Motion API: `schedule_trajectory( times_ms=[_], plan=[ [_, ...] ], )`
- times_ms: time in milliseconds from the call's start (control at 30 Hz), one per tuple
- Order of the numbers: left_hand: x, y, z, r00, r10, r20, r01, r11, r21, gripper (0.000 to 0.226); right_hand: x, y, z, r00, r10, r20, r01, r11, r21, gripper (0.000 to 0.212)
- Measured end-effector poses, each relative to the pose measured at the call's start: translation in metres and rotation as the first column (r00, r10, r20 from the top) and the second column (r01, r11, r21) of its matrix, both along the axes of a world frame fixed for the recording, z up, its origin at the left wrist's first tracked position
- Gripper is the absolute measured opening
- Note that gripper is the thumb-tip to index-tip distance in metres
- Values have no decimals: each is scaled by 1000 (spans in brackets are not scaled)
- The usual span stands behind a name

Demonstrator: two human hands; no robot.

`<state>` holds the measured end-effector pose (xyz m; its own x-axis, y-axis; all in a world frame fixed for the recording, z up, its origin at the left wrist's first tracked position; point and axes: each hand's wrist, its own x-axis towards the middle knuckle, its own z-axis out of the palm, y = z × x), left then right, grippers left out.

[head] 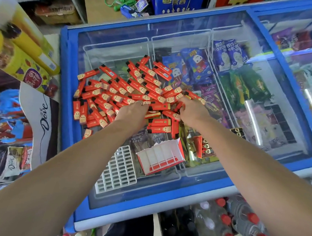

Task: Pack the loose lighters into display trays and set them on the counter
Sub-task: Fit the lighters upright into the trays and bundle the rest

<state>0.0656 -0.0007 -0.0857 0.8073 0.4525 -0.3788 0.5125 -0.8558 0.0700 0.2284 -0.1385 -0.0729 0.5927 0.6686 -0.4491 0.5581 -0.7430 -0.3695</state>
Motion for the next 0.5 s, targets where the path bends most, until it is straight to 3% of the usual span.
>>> schedule_trajectory(
  times_ms=[100,233,367,500],
  plan=[
    [-1,4,1,1000,-16,5,16,999,-51,29,1,2,-1,1000,-29,6,29,999,23,42],
    [1,9,10,998,29,64,-10,957,-290,10,1,4,-1,998,-53,45,51,998,39,25],
    [10,6,21,947,294,131,-184,828,-529,21,-1,6,-3,995,-80,65,78,997,29,16],
    [18,6,28,876,448,180,-275,768,-578,23,-3,2,-4,992,-98,78,96,995,31,12]
  ],
)
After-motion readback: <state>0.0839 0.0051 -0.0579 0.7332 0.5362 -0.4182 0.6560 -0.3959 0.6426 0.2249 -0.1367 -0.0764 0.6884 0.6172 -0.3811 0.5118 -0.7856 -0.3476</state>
